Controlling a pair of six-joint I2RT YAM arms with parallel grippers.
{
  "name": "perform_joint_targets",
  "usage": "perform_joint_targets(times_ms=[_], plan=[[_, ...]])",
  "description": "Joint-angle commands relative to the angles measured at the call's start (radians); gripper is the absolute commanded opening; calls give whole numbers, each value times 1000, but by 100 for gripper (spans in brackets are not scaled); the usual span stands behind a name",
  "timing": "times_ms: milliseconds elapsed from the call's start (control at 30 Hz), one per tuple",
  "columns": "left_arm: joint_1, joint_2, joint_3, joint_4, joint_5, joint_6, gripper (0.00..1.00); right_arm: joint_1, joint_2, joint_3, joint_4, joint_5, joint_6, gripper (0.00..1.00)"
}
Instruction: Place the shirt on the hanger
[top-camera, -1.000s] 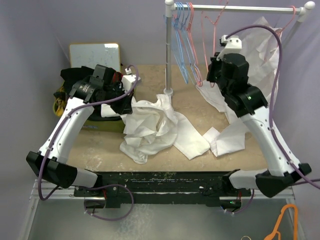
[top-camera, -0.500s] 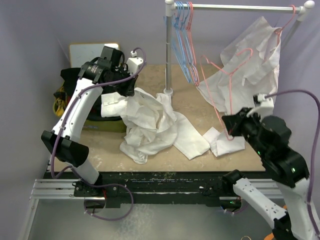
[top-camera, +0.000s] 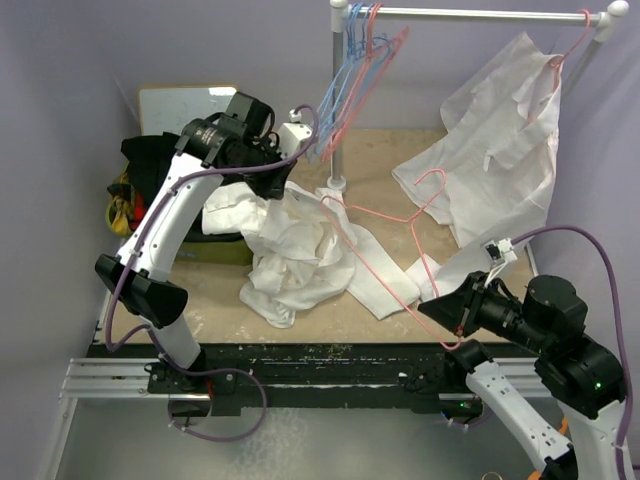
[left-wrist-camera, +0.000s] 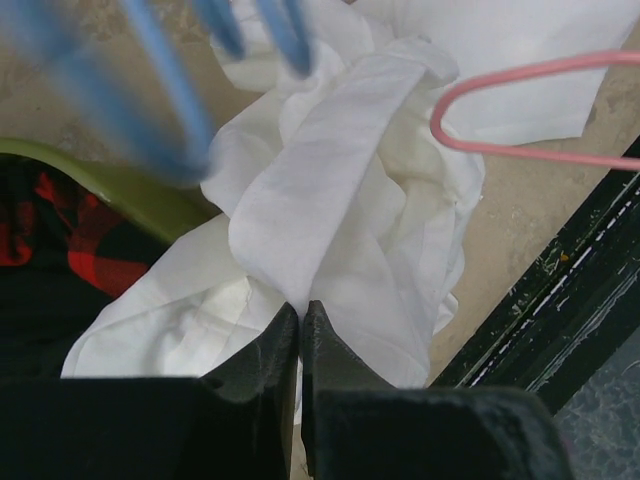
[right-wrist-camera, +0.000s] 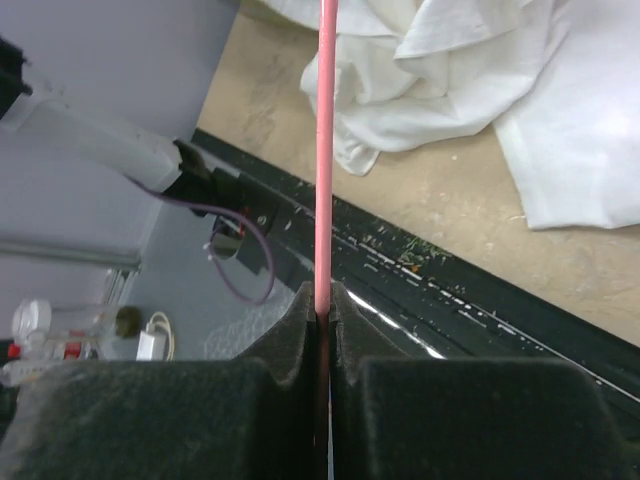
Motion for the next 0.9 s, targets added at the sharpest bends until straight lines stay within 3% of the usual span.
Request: perform_joint_targets(times_ms=[0,167,567,867], plan=[[-3,-7,88,-13,-49,23,7,1,2,49,44,-187,-48,0],[-9,2,131,-39,-39,28,6,1,67,81,48,-192,-132,0],[-101,-37,167,-90,-12,26,9,1,222,4,298,-217,-188,0],[-110,-48,182,-110,-106,46,9,1,285,65,228,-110,-292,0]])
